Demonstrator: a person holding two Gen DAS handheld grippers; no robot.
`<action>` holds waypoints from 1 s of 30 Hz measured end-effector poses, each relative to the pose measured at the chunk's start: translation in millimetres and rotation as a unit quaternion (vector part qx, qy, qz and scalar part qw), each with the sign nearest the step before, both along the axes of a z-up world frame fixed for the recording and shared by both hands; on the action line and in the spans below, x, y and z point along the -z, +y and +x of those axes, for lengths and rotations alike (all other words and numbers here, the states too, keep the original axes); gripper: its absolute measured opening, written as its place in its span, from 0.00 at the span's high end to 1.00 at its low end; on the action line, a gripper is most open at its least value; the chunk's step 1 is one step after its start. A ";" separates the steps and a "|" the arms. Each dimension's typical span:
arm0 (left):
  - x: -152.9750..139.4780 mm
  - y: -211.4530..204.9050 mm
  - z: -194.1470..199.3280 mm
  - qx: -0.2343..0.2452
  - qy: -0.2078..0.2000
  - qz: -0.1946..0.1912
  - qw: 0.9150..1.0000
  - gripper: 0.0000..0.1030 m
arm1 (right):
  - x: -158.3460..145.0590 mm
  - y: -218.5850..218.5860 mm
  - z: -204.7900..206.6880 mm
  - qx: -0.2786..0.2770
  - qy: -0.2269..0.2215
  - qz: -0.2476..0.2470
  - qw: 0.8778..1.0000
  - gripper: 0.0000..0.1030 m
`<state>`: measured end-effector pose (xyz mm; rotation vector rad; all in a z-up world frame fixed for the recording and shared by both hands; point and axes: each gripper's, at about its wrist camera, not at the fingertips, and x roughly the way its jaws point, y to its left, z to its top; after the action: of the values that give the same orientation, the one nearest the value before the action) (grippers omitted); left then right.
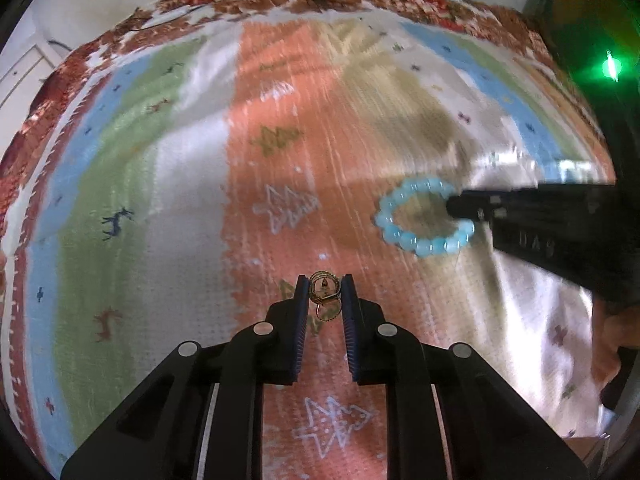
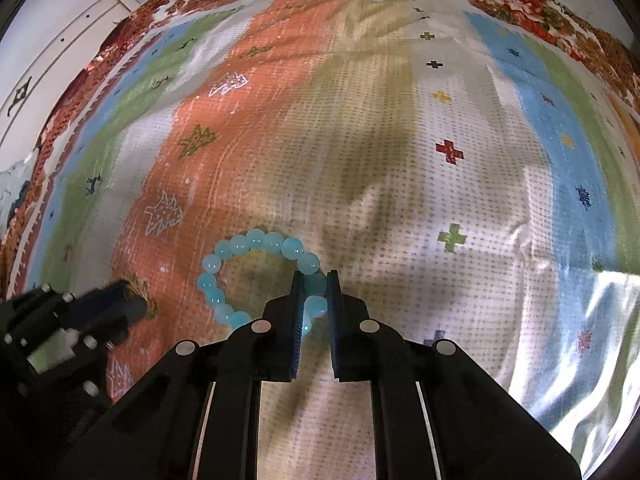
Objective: Organize jewelry
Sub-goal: 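Lift the light-blue bracelet with both tools and carry it toward the silver tin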
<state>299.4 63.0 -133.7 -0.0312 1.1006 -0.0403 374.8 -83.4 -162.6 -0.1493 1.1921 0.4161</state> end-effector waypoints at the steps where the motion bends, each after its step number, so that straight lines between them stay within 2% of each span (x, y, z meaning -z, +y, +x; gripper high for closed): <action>1: -2.2 0.9 0.3 -0.002 0.001 -0.004 1.000 0.85 | -1.8 -0.8 -1.4 -0.001 -0.003 -0.002 1.000 0.89; 6: -10.4 0.5 -4.0 0.001 -0.008 -0.003 1.000 0.85 | -15.6 -3.8 -16.0 -0.020 -0.022 -0.012 0.999 0.89; 13: -22.3 -2.4 -11.8 0.000 -0.019 0.021 1.000 0.85 | -36.7 -20.7 -34.9 -0.009 -0.036 0.001 0.999 0.89; 22: -35.0 -10.1 -30.0 0.014 -0.005 0.013 1.000 0.85 | -61.4 -37.5 -58.5 -0.008 -0.062 0.003 0.998 0.89; 30: -53.9 2.3 -47.1 -0.012 -0.013 -0.013 1.000 0.85 | -72.8 -55.0 -83.6 -0.003 -0.078 0.003 0.997 0.89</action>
<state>252.4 65.3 -79.8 -0.0661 1.0730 -0.0338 291.2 -138.4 -89.8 -0.1763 1.0372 0.4056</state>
